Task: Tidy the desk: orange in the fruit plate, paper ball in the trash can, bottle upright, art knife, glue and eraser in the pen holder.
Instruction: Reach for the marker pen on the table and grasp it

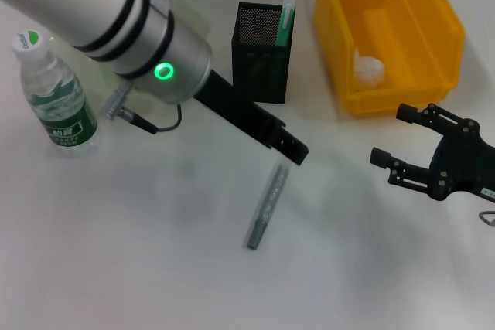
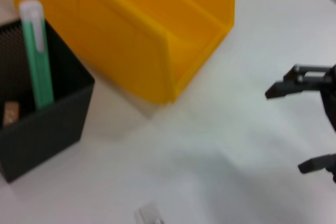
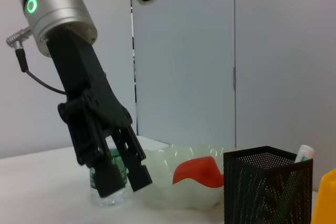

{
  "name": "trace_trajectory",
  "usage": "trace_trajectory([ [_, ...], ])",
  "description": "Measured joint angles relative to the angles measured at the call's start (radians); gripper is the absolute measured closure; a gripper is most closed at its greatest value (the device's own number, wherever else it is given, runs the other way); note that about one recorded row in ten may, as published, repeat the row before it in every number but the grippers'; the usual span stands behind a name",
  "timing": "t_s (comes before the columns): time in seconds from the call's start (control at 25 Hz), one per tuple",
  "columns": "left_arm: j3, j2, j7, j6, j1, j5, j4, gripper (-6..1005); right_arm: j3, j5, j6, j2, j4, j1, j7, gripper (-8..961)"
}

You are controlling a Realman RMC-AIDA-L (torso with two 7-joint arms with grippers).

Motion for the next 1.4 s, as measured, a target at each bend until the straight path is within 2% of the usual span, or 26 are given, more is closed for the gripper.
trace_trajectory([
  [0.48, 0.027, 0.0, -0.008, -0.013, -0.088, -0.004, -0.181, 202, -0.002, -0.184, -0.086, -0.003, -0.071, -0.001, -0.017, 137],
  [0.68, 0.027, 0.0, -0.009, -0.015, -0.138, -0.008, -0.274, 202, -0.002, -0.211, -0.089, -0.008, -0.074, 0.0, -0.014, 137],
  [0.76, 0.037, 0.0, -0.01, -0.022, -0.178, -0.008, -0.346, 203, -0.001, -0.211, -0.086, -0.01, -0.075, -0.002, -0.013, 137],
  [1.12, 0.056, 0.0, -0.01, -0.045, -0.21, -0.009, -0.414, 203, -0.001, -0.214, -0.083, -0.014, -0.076, -0.006, -0.013, 137],
  [1.28, 0.114, 0.0, -0.009, -0.086, -0.217, -0.003, -0.425, 204, -0.001, -0.237, -0.074, -0.015, -0.08, -0.002, -0.002, 137],
  [1.4, 0.125, 0.0, -0.009, -0.093, -0.218, 0.0, -0.432, 204, -0.001, -0.248, -0.067, -0.016, -0.081, 0.001, 0.009, 137],
])
